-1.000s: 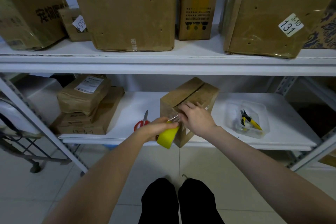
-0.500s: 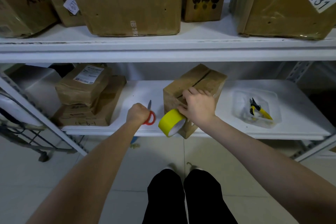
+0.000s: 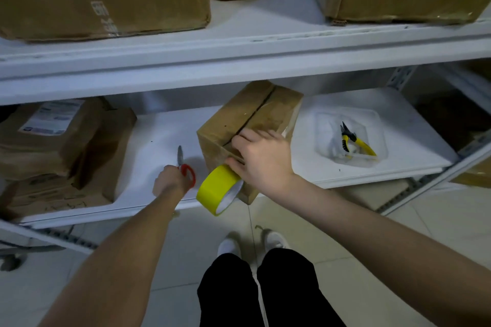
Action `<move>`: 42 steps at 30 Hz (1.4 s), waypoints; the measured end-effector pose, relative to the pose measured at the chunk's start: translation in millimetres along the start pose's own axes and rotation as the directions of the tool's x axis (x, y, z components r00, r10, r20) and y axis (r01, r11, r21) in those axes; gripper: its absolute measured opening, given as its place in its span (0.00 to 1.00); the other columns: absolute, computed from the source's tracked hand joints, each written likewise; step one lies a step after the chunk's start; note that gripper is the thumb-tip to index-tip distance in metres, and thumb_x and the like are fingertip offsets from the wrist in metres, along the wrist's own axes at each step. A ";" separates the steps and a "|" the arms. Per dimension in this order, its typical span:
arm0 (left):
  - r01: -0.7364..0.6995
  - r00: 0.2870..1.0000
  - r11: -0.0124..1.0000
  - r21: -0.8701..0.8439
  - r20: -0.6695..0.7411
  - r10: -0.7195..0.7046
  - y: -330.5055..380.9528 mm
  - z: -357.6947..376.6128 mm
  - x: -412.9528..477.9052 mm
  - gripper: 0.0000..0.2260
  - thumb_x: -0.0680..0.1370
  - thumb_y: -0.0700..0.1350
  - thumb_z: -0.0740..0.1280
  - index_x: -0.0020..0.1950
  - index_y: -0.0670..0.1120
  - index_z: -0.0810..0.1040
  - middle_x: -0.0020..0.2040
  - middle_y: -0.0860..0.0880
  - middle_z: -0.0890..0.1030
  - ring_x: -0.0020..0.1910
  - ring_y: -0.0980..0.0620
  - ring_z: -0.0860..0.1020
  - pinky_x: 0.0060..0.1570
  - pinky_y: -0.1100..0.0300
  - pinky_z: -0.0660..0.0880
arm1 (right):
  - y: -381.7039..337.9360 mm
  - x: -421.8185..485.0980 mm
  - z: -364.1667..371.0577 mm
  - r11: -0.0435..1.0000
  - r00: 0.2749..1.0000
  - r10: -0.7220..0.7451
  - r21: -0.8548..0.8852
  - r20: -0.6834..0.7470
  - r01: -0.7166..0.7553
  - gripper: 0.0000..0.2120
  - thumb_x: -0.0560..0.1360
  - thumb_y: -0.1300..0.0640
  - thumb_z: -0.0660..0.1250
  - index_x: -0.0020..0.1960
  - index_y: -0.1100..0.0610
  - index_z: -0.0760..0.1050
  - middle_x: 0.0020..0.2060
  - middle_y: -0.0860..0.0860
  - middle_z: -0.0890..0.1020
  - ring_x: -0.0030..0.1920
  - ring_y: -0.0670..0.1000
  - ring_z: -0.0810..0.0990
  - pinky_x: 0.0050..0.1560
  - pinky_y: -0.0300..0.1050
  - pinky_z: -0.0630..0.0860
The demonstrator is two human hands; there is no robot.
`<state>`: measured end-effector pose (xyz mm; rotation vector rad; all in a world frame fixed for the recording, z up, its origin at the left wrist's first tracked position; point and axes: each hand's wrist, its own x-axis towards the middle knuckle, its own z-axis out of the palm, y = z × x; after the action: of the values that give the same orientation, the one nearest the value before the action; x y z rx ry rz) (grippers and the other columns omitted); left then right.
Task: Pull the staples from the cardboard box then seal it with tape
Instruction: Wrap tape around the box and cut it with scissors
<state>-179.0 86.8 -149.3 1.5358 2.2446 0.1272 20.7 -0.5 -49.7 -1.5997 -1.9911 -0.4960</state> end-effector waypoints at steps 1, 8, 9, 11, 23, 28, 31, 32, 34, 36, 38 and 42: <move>0.006 1.000 1.000 0.011 0.007 -0.006 3.2 0.0 -0.9 0.21 0.79 0.54 0.59 0.59 0.39 0.76 0.56 0.39 0.80 0.56 0.39 0.79 0.52 0.50 0.75 | 0.6 -0.2 1.1 1.000 1.000 0.001 0.002 -0.002 -0.001 0.12 0.62 0.44 0.73 0.36 0.51 0.77 0.34 0.48 0.78 0.34 0.53 0.79 0.35 0.43 0.70; -0.031 0.997 0.999 -0.022 0.073 0.033 23.2 -13.3 -5.6 0.17 0.79 0.51 0.61 0.56 0.38 0.77 0.55 0.39 0.81 0.55 0.40 0.79 0.52 0.52 0.76 | 1.3 0.0 4.9 1.000 1.000 0.005 0.008 -0.018 -0.005 0.14 0.60 0.44 0.76 0.34 0.52 0.77 0.32 0.47 0.78 0.33 0.52 0.79 0.34 0.42 0.70; -0.026 0.996 0.997 -0.078 0.085 0.033 26.3 -19.6 -9.6 0.16 0.79 0.51 0.62 0.55 0.38 0.76 0.53 0.39 0.81 0.53 0.39 0.80 0.51 0.52 0.77 | 1.8 0.0 4.2 1.000 1.000 0.004 0.008 -0.015 -0.004 0.14 0.60 0.44 0.76 0.34 0.52 0.77 0.31 0.47 0.78 0.33 0.52 0.79 0.34 0.42 0.70; 0.000 0.993 0.974 -0.228 0.113 0.027 30.2 -36.3 -21.3 0.14 0.77 0.48 0.66 0.52 0.38 0.73 0.49 0.40 0.78 0.50 0.39 0.79 0.47 0.51 0.78 | 0.2 -1.7 0.5 1.000 1.000 0.011 0.010 0.000 -0.011 0.14 0.60 0.45 0.77 0.33 0.53 0.78 0.31 0.47 0.78 0.32 0.52 0.80 0.33 0.41 0.70; 0.071 0.963 0.774 -0.629 0.247 0.112 27.0 -137.2 -131.2 0.08 0.76 0.43 0.67 0.46 0.43 0.69 0.33 0.45 0.70 0.31 0.52 0.68 0.37 0.59 0.68 | -19.9 -1.8 -65.6 0.839 0.948 0.221 0.450 0.228 -0.304 0.09 0.77 0.54 0.63 0.47 0.60 0.76 0.45 0.55 0.80 0.45 0.55 0.78 0.43 0.46 0.71; -0.007 0.946 0.777 -0.629 0.247 0.209 32.2 -150.7 -180.6 0.07 0.76 0.44 0.66 0.41 0.43 0.72 0.28 0.47 0.69 0.26 0.53 0.65 0.28 0.63 0.65 | -50.1 3.8 -99.6 0.351 0.773 0.293 0.689 0.562 -0.634 0.16 0.79 0.56 0.60 0.45 0.67 0.79 0.35 0.59 0.82 0.35 0.54 0.81 0.43 0.51 0.81; -0.062 0.911 0.759 -0.648 0.275 0.308 35.4 -154.5 -198.8 0.06 0.76 0.44 0.67 0.41 0.42 0.75 0.29 0.46 0.70 0.26 0.54 0.67 0.26 0.64 0.68 | -60.7 4.9 -116.9 -0.031 0.567 0.142 0.576 0.812 -0.817 0.14 0.81 0.51 0.57 0.50 0.60 0.75 0.38 0.55 0.80 0.35 0.51 0.79 0.38 0.41 0.76; -0.085 0.903 0.757 -0.648 0.271 0.333 35.1 -155.7 -203.5 0.06 0.76 0.43 0.67 0.41 0.42 0.75 0.29 0.46 0.70 0.26 0.54 0.68 0.26 0.65 0.69 | -60.0 3.7 -121.7 -0.086 0.529 0.098 0.536 0.843 -0.840 0.14 0.81 0.50 0.57 0.49 0.58 0.75 0.38 0.54 0.79 0.37 0.51 0.78 0.40 0.40 0.75; -0.123 0.893 0.751 -0.648 0.258 0.369 33.5 -158.3 -208.1 0.03 0.75 0.40 0.67 0.42 0.41 0.76 0.29 0.46 0.71 0.26 0.55 0.68 0.28 0.65 0.71 | -53.5 1.3 -124.7 -0.195 0.482 0.028 0.478 0.875 -0.856 0.17 0.81 0.47 0.54 0.47 0.56 0.75 0.40 0.53 0.78 0.40 0.50 0.77 0.42 0.42 0.72; -0.143 0.870 0.736 -0.662 0.270 0.412 31.1 -160.3 -211.3 0.02 0.75 0.38 0.67 0.43 0.42 0.76 0.29 0.47 0.72 0.27 0.55 0.68 0.29 0.65 0.72 | -46.6 -3.2 -120.9 -0.258 0.455 -0.019 0.436 0.890 -0.862 0.19 0.81 0.44 0.54 0.49 0.56 0.76 0.41 0.52 0.78 0.42 0.49 0.77 0.41 0.42 0.72; -0.177 0.849 0.732 -0.658 0.275 0.452 30.5 -160.4 -214.2 0.04 0.75 0.36 0.67 0.41 0.42 0.76 0.30 0.47 0.73 0.27 0.56 0.69 0.30 0.65 0.72 | -42.9 -6.7 -117.4 -0.225 0.452 -0.055 0.430 0.890 -0.874 0.18 0.78 0.42 0.60 0.53 0.56 0.76 0.43 0.52 0.78 0.44 0.50 0.77 0.43 0.42 0.73; -0.250 0.852 0.716 -0.651 0.203 0.482 31.8 -156.4 -217.3 0.05 0.73 0.33 0.70 0.41 0.41 0.77 0.33 0.44 0.76 0.28 0.53 0.71 0.34 0.63 0.75 | -34.6 -4.7 -119.2 -0.188 0.491 -0.130 0.465 0.861 -0.865 0.11 0.76 0.51 0.67 0.51 0.58 0.77 0.43 0.53 0.79 0.47 0.50 0.78 0.48 0.42 0.78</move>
<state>-145.4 -74.1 64.5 1.4640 1.3742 0.5784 8.7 -82.1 43.2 -1.1765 -1.0432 1.8665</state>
